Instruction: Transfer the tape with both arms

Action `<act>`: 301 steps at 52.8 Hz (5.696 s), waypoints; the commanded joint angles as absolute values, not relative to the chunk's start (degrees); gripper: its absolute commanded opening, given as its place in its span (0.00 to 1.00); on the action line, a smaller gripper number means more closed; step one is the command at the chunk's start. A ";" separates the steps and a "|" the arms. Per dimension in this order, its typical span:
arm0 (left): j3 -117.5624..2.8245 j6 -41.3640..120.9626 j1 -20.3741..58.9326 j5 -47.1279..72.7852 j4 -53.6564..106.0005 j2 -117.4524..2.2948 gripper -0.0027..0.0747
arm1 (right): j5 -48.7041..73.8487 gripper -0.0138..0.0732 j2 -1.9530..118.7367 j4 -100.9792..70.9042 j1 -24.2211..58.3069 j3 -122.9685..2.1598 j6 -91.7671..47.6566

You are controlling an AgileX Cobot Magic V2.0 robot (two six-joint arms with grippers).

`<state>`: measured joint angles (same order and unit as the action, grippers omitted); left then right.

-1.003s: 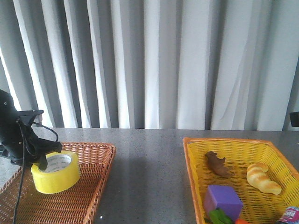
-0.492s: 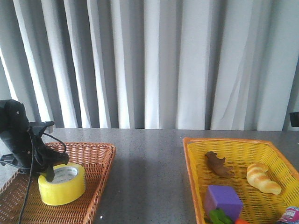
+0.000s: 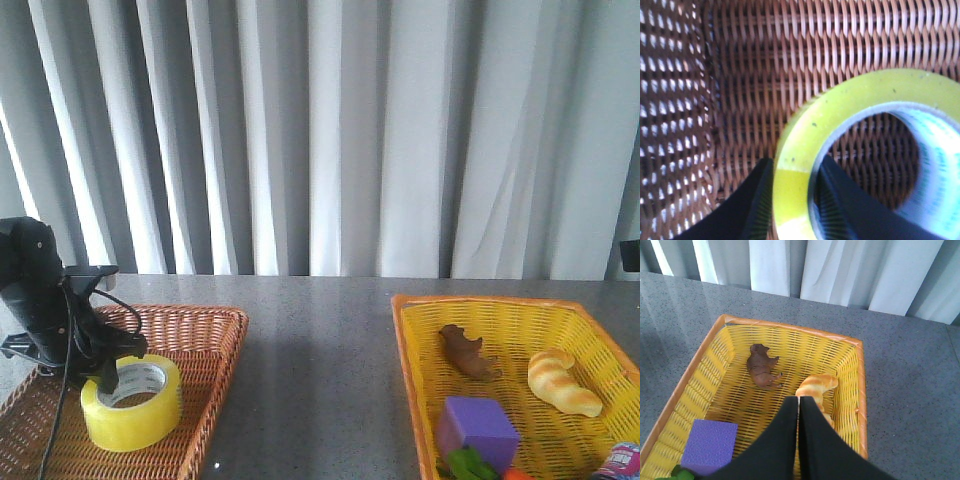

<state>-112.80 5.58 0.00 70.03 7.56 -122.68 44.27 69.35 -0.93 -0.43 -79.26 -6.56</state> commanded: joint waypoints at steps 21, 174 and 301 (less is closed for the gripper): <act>-114.44 3.48 -0.04 70.19 11.67 -117.95 0.70 | 40.24 0.15 68.12 -0.80 -0.68 -80.66 -6.72; -37.73 3.75 -0.04 9.72 5.03 -22.83 0.03 | 40.22 0.15 68.12 -0.80 -0.68 -80.66 -6.72; 0.21 3.58 -0.25 3.77 -0.79 1.64 0.03 | 2.95 0.15 53.92 -0.41 -0.48 -52.13 -9.73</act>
<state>1.50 4.04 -0.27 8.10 -0.96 0.63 16.77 59.42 0.35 -0.43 -59.31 -9.42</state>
